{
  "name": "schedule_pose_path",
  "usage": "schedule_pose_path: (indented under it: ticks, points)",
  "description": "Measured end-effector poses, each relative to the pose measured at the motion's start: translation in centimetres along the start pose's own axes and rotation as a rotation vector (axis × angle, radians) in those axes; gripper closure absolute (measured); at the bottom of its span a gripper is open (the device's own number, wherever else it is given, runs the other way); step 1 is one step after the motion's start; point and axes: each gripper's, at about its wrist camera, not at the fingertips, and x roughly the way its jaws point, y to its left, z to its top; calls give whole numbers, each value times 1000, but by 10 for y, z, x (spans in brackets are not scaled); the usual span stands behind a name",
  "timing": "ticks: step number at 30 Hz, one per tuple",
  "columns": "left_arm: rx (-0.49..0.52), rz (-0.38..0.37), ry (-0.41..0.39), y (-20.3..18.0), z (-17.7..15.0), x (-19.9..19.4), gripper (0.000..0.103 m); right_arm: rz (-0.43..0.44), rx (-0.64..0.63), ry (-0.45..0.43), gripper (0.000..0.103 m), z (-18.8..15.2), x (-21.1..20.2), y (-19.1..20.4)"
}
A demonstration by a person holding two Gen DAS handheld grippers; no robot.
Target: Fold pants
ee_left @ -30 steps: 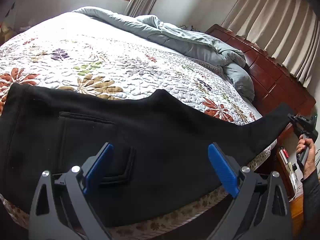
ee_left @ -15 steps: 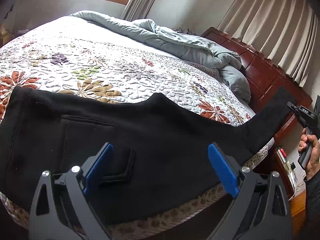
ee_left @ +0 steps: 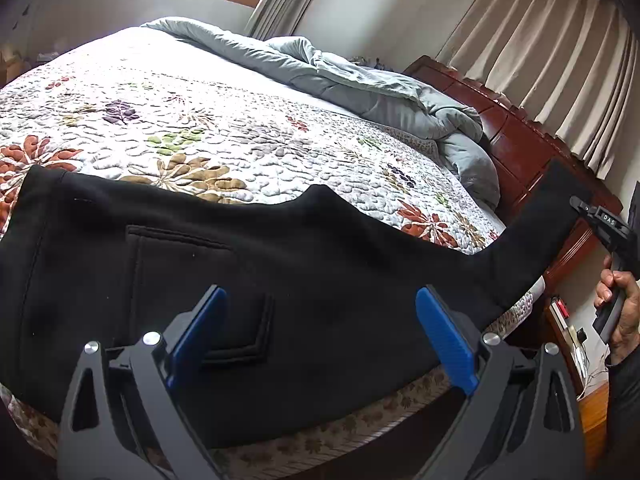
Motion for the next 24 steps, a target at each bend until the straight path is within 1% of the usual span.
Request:
schedule_pose_path:
  ticks: [7,19,24]
  points:
    - [-4,1,8,1,0,2,8,7,-63,-4,92,-2,0,21]
    - [-5,5,19,3,-1,6,8,19,-154,-1,92,-6,5,45]
    - [-6,5,19,3,-1,6,8,23,-216,1,92,-11,7,61]
